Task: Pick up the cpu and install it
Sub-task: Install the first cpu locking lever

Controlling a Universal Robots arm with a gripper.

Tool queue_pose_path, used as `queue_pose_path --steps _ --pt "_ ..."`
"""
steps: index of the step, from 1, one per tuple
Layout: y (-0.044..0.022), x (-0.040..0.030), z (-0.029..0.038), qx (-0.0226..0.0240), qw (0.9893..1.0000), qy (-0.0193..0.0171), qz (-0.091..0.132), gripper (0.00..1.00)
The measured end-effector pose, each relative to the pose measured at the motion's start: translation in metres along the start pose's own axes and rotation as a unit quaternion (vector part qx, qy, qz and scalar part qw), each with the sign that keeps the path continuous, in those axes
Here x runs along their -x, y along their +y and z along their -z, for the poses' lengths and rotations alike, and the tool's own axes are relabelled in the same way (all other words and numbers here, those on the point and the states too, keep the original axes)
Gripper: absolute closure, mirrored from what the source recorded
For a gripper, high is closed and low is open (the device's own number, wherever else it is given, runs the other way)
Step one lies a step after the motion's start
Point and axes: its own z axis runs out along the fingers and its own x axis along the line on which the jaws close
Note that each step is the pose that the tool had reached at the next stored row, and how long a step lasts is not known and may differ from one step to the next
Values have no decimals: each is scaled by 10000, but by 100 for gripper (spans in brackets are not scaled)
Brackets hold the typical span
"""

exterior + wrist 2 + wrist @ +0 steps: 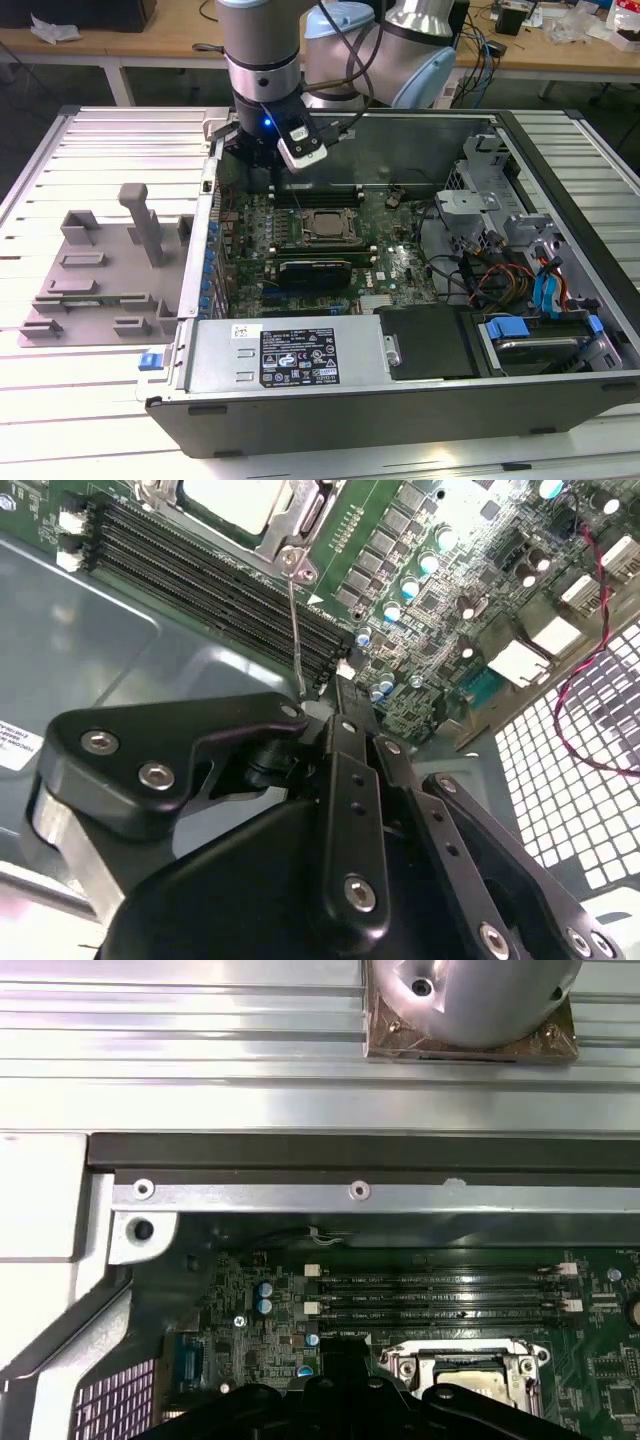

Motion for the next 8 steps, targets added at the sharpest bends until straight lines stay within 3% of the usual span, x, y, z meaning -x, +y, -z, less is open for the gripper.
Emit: queue_pose_path --steps 4,6,8 --pt "-10 0 -43 3 10000 3 0 89" --pt "-11 28 -51 3 10000 28 -7 89" --pt "-13 87 -58 2 10000 82 -19 89"
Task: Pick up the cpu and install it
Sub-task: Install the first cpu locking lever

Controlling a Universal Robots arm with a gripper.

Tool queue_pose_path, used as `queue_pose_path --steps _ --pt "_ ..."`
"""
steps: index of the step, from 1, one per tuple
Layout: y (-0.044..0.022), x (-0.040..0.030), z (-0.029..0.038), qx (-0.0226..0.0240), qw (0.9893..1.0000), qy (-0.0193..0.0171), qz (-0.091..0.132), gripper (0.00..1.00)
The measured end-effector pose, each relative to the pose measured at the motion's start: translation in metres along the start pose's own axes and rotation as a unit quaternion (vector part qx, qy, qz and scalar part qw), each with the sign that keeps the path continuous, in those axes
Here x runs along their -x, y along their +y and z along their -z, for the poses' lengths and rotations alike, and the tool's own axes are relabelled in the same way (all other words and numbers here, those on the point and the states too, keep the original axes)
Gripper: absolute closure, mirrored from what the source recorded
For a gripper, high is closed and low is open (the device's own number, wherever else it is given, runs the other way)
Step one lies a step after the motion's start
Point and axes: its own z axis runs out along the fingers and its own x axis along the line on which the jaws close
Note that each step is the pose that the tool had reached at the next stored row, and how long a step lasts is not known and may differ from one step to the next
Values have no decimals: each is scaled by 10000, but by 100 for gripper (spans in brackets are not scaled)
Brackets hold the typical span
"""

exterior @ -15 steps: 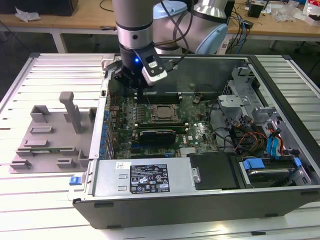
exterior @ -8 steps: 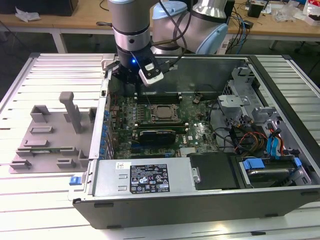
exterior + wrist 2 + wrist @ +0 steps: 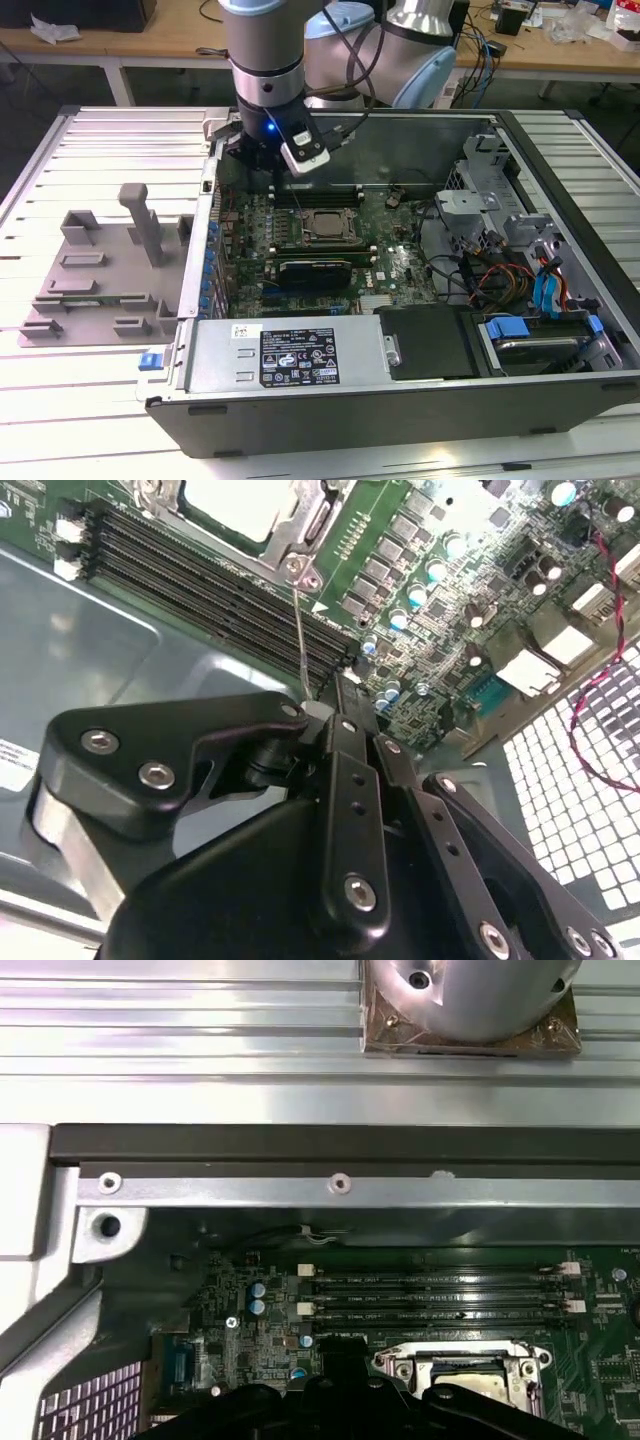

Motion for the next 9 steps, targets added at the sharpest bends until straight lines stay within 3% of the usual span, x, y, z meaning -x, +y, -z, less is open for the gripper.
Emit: queue_pose_path --steps 6,9 --pt "-20 213 -10 -3 9998 207 -49 89" --pt "-32 291 -14 -5 9995 293 -71 89"
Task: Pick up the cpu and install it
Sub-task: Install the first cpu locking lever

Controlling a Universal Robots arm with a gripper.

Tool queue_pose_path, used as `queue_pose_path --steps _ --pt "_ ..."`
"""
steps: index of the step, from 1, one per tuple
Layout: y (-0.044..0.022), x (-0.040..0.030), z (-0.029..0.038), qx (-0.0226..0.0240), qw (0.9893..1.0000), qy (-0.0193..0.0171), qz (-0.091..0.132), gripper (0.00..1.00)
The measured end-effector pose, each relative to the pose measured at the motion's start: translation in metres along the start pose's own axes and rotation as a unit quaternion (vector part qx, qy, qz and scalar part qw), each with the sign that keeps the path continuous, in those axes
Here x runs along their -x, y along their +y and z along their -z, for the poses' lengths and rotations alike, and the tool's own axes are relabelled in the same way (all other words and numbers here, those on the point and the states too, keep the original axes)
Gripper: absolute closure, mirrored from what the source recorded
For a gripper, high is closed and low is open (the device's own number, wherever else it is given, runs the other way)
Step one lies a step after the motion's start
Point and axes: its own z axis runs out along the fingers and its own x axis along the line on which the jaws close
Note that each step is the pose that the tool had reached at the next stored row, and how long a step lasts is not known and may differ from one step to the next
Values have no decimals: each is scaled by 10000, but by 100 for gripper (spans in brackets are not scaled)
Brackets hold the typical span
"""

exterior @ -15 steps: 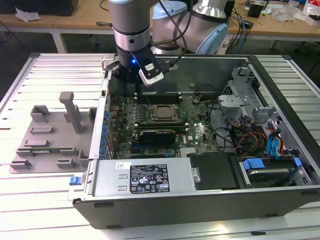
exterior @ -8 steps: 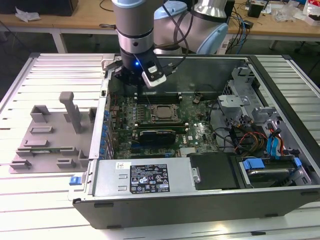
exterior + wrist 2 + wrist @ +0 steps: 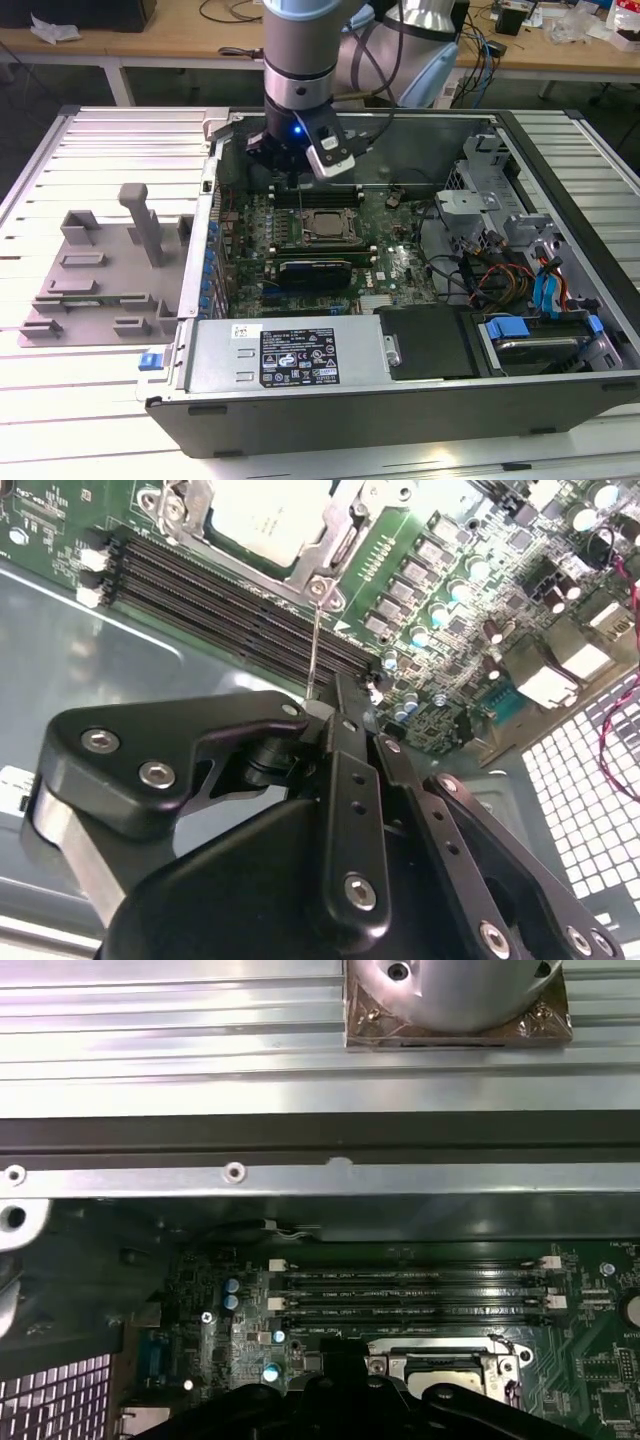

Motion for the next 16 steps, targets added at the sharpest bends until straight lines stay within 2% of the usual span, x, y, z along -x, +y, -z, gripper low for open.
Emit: queue_pose_path --steps 3,4,5,7,11,12,16 --pt "-10 65 -1 -2 10000 79 -21 89" --pt "-16 104 -1 -4 9999 126 -32 89" --pt "-19 129 -2 -5 9999 157 -41 89" --pt "-23 169 -3 -7 9998 204 -54 89" --pt "-36 311 -5 -15 9992 374 -99 89" --pt "-38 342 -5 -17 9991 407 -109 89" --pt "-39 415 -7 -19 9988 475 -131 89"
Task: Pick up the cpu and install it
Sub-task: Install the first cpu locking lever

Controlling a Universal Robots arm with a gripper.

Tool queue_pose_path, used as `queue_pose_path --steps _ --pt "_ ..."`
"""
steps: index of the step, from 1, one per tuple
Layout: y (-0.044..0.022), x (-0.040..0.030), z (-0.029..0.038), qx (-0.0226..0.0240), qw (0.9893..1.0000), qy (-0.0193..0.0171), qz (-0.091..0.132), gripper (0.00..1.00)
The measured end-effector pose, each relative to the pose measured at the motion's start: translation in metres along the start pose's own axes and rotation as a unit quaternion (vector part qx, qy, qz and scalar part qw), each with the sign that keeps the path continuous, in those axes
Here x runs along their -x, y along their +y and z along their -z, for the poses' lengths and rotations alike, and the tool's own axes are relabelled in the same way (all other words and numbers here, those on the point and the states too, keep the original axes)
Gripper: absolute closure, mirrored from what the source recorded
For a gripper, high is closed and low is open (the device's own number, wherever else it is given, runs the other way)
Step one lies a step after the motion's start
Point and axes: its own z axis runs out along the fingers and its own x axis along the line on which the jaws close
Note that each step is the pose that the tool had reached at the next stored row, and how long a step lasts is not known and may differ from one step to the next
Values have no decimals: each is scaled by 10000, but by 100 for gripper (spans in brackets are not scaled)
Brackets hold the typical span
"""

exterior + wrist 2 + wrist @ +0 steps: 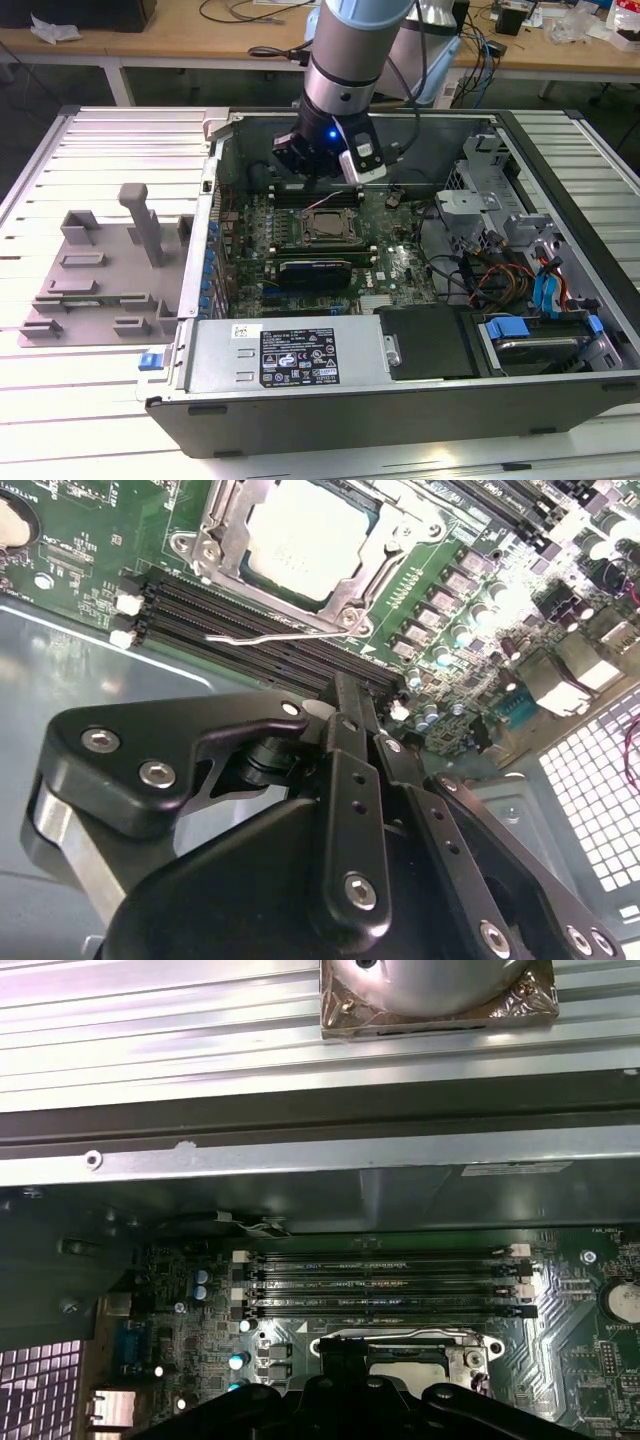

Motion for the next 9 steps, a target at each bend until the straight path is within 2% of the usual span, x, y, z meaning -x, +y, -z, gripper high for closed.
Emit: queue_pose_path --steps 2,9 --pt "1 27 3 -1 10000 23 -7 89" --pt "1 30 2 0 10000 20 -24 89"
